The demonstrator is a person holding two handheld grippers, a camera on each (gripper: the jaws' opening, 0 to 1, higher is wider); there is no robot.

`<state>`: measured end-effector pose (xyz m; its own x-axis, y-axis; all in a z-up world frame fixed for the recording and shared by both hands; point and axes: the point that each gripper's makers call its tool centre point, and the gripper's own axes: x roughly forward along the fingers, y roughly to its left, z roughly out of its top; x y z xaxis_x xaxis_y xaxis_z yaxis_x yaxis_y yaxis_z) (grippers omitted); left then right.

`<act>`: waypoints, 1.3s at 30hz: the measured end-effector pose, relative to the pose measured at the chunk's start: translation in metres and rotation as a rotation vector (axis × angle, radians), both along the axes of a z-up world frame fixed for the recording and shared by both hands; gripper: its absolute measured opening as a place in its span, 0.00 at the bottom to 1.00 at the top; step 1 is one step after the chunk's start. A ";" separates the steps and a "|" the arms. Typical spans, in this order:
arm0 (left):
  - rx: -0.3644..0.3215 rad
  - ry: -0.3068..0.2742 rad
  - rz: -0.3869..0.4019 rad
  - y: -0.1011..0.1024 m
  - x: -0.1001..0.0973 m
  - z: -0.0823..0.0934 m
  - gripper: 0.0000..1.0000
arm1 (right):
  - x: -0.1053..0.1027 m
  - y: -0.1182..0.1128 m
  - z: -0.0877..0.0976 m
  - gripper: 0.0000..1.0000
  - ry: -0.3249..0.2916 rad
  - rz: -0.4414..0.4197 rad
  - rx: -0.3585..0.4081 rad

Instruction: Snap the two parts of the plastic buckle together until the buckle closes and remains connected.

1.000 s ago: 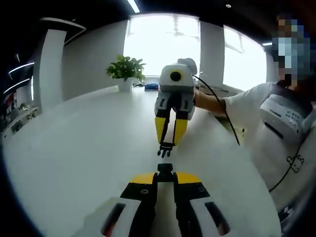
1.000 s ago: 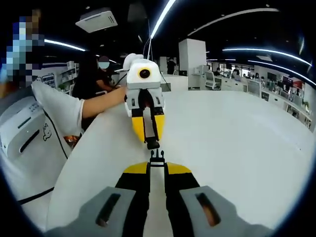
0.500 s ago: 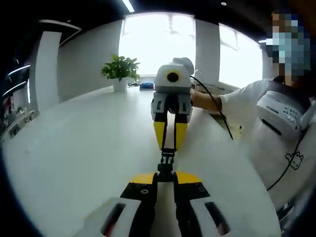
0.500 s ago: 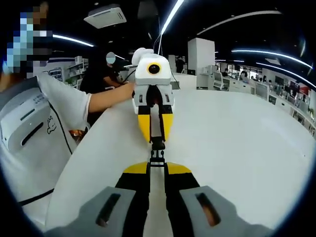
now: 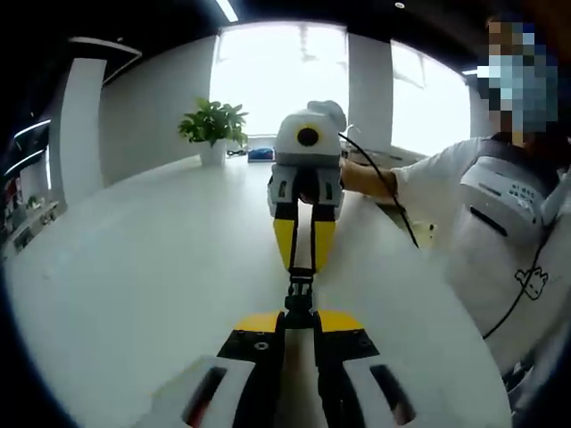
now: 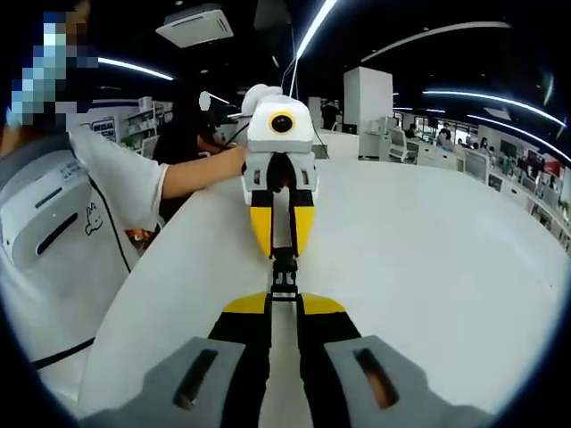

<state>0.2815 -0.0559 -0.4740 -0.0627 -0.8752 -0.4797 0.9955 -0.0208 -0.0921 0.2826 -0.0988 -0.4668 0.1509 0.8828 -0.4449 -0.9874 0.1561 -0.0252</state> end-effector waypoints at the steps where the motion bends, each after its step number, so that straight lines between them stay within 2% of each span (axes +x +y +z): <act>1: -0.005 0.003 -0.003 0.000 0.000 0.001 0.12 | 0.000 0.000 0.000 0.09 -0.002 0.001 0.000; 15: -0.011 -0.006 -0.007 -0.001 0.002 -0.001 0.12 | 0.001 0.004 -0.001 0.09 -0.018 0.012 -0.008; 21: 0.010 -0.044 -0.025 0.000 0.003 -0.007 0.11 | 0.000 0.005 -0.008 0.09 -0.031 0.026 -0.036; 29: 0.003 -0.018 -0.024 0.001 0.004 -0.007 0.11 | -0.001 0.006 -0.008 0.08 -0.026 0.039 -0.036; 33: -0.008 -0.001 -0.046 -0.003 0.001 -0.008 0.11 | -0.004 0.009 -0.008 0.08 -0.028 0.088 -0.036; 39: -0.008 0.008 -0.031 -0.001 0.004 -0.006 0.11 | 0.000 0.008 -0.009 0.08 -0.030 0.090 -0.041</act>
